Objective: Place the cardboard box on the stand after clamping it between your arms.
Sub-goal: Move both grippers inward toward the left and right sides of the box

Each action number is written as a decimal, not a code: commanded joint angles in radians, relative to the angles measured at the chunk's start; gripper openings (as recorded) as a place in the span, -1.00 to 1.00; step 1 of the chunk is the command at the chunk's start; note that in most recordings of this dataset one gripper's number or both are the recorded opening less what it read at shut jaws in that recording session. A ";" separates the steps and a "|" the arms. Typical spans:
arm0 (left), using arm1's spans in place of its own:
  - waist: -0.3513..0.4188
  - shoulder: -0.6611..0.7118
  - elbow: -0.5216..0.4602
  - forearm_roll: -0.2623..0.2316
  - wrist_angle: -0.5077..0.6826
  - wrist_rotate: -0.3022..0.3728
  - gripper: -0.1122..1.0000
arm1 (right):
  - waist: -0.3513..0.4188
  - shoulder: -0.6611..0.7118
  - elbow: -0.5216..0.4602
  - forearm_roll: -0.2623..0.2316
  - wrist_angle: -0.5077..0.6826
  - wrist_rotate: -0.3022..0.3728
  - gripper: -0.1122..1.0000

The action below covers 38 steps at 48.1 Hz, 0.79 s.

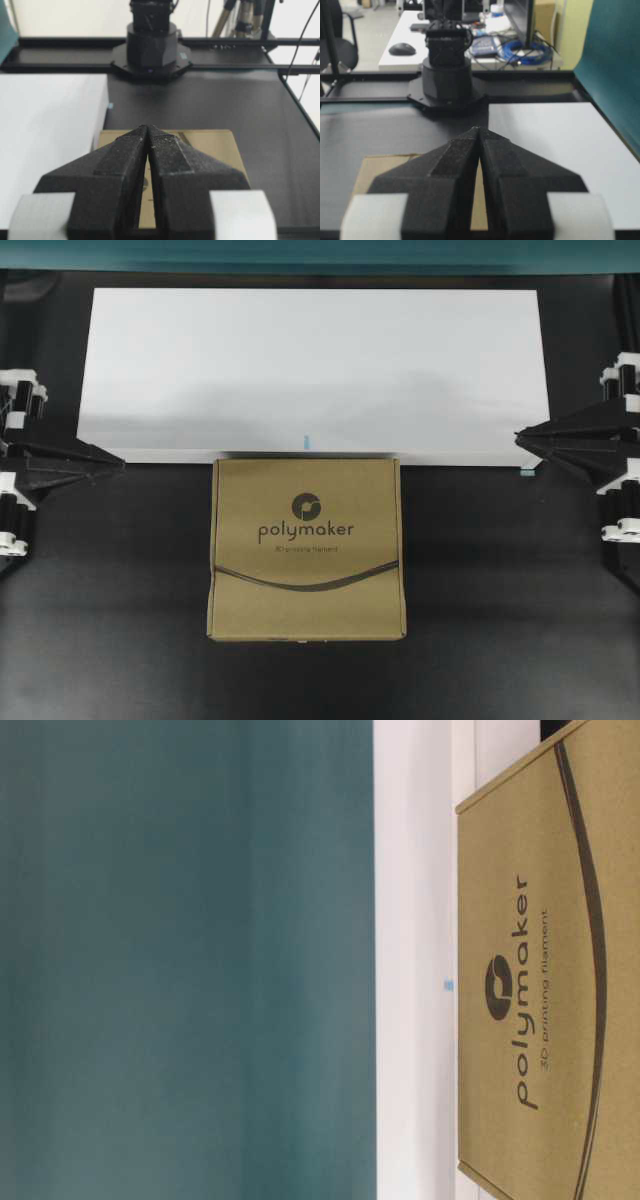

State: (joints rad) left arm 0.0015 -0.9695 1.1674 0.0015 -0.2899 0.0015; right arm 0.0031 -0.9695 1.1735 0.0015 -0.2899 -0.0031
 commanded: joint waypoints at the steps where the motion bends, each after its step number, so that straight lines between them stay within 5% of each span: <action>1: 0.023 0.008 -0.028 0.041 0.061 -0.023 -0.71 | -0.011 0.015 -0.012 0.005 -0.005 0.011 -0.76; 17: 0.018 0.015 -0.130 0.043 0.472 -0.021 -0.80 | 0.003 0.069 -0.084 0.046 0.321 0.092 -0.80; 27: 0.000 0.060 -0.140 0.044 0.522 -0.021 -0.80 | 0.060 0.176 -0.143 0.046 0.568 0.140 -0.80; 38: -0.023 0.167 -0.147 0.044 0.574 -0.023 -0.80 | 0.117 0.362 -0.192 0.046 0.689 0.152 -0.80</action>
State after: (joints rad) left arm -0.0031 -0.8391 1.0492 0.0430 0.2792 -0.0184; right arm 0.1058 -0.6719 1.0078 0.0460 0.3774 0.1350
